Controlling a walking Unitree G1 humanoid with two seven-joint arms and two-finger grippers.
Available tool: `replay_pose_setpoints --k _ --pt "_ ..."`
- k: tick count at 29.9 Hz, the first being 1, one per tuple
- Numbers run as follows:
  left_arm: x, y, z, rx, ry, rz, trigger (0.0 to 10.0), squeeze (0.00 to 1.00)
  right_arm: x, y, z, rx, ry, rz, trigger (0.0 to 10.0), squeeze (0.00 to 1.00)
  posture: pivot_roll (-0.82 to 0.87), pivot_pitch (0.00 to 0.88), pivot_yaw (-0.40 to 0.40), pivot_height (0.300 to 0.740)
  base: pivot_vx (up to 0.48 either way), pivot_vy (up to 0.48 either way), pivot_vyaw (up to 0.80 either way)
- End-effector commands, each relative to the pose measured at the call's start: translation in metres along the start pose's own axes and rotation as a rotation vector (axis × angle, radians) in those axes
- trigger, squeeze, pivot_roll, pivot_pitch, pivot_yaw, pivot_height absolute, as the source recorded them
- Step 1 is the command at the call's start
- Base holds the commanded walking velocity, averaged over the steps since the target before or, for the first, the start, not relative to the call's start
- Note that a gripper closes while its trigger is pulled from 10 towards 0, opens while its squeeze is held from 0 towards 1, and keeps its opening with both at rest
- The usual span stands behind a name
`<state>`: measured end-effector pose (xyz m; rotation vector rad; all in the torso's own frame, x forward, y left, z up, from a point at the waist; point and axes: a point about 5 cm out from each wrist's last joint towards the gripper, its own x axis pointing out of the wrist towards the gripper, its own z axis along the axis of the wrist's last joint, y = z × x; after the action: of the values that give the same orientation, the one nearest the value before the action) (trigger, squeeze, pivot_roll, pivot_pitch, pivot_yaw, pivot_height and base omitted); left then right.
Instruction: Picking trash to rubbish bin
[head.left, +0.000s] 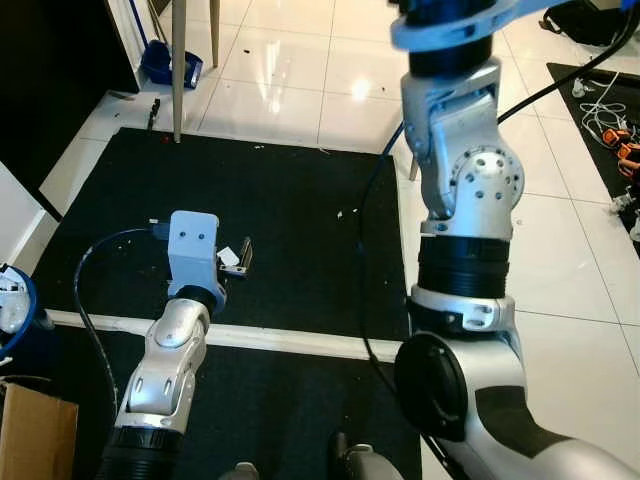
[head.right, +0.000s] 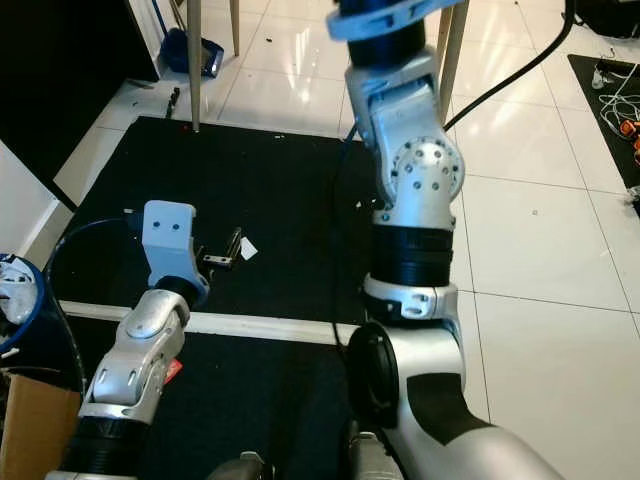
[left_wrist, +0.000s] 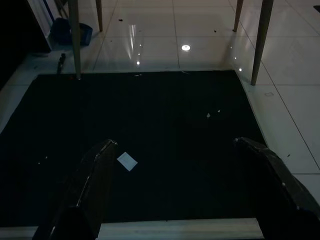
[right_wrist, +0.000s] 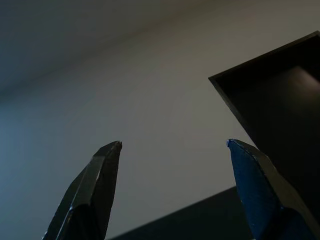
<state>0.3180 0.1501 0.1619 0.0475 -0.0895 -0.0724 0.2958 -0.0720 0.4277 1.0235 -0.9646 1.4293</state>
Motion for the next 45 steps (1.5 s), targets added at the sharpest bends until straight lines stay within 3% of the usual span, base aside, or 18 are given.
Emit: replay_pose_setpoints --k 1,4,5,9,10,12,16,19,21,22,25,26,28,32,36,40,45 --pt "-0.003 -0.002 -0.007 -0.007 0.029 -0.005 10.0 0.0 -0.002 0.005 -0.002 -0.061 0.032 0.027 10.0 0.0 0.03 0.278 -0.026 0.74 0.0 0.0 0.0" --pt "-0.005 0.0 -0.007 -0.001 0.029 -0.004 10.0 0.0 -0.03 -0.006 -0.003 -0.09 0.045 -0.085 10.0 0.0 0.04 0.268 -0.03 0.74 0.0 0.0 0.0" --pt "-0.005 0.0 -0.007 -0.001 0.029 -0.004 10.0 0.0 -0.03 -0.006 -0.003 -0.09 0.045 -0.085 10.0 0.0 0.04 0.268 -0.03 0.74 0.0 0.0 0.0" --pt "-0.009 0.004 -0.009 0.013 0.033 0.003 10.0 0.0 -0.084 -0.016 -0.007 -0.152 0.122 -0.263 10.0 0.0 0.05 0.257 -0.031 0.74 0.0 0.0 0.0" --pt "-0.009 0.004 -0.009 0.013 0.033 0.003 10.0 0.0 -0.084 -0.016 -0.007 -0.152 0.122 -0.263 10.0 0.0 0.05 0.257 -0.031 0.74 0.0 0.0 0.0" --pt "-0.012 0.005 -0.011 0.019 0.039 0.004 10.0 0.0 -0.109 -0.019 -0.01 -0.185 0.174 -0.345 10.0 0.0 0.04 0.253 -0.03 0.74 0.0 0.0 0.0" --pt "-0.018 0.006 -0.014 0.027 0.047 0.003 10.0 0.0 -0.097 -0.011 0.003 -0.288 0.281 -0.456 10.0 0.0 0.05 0.237 -0.025 0.74 0.0 0.0 0.0" --pt "-0.019 0.007 -0.015 0.029 0.052 0.003 10.0 0.0 -0.104 -0.013 0.004 -0.317 0.318 -0.503 10.0 0.0 0.05 0.23 -0.026 0.74 0.0 0.0 0.0" --pt "-0.022 0.01 -0.017 0.035 0.06 0.002 10.0 0.0 -0.126 -0.015 0.001 -0.387 0.436 -0.592 10.0 0.0 0.05 0.222 -0.024 0.74 0.0 0.0 0.0" --pt "-0.022 0.01 -0.017 0.035 0.06 0.002 10.0 0.0 -0.126 -0.015 0.001 -0.387 0.436 -0.592 10.0 0.0 0.05 0.222 -0.024 0.74 0.0 0.0 0.0" --pt "-0.025 0.01 -0.019 0.043 0.069 -0.007 10.0 0.0 -0.161 -0.013 -0.004 -0.458 0.579 -0.681 10.0 0.0 0.05 0.217 -0.018 0.74 0.0 0.0 0.0" --pt "-0.025 0.01 -0.019 0.043 0.069 -0.007 10.0 0.0 -0.161 -0.013 -0.004 -0.458 0.579 -0.681 10.0 0.0 0.05 0.217 -0.018 0.74 0.0 0.0 0.0" --pt "-0.026 0.009 -0.02 0.05 0.072 -0.015 10.0 0.0 -0.179 -0.01 -0.005 -0.478 0.624 -0.736 10.0 0.0 0.06 0.216 -0.013 0.74 0.0 0.0 0.0" --pt "-0.028 0.009 -0.02 0.057 0.075 -0.022 10.0 0.0 -0.197 -0.006 -0.006 -0.494 0.668 -0.817 10.0 0.0 0.06 0.216 -0.007 0.74 0.0 0.0 0.0" --pt "-0.029 0.008 -0.02 0.059 0.077 -0.026 10.0 0.0 -0.206 -0.006 -0.005 -0.507 0.697 -0.862 10.0 0.0 0.06 0.216 -0.006 0.74 0.0 0.0 0.0" --pt "-0.033 0.006 -0.022 0.067 0.086 -0.043 10.0 0.0 -0.246 -0.001 0.0 -0.58 0.812 -1.023 10.0 0.0 0.06 0.21 0.003 0.74 0.0 0.0 0.0" --pt "-0.034 0.004 -0.024 0.071 0.092 -0.055 10.0 0.0 -0.267 0.007 0.001 -0.606 0.871 -1.085 10.0 0.0 0.06 0.208 0.006 0.74 0.0 0.0 0.0"
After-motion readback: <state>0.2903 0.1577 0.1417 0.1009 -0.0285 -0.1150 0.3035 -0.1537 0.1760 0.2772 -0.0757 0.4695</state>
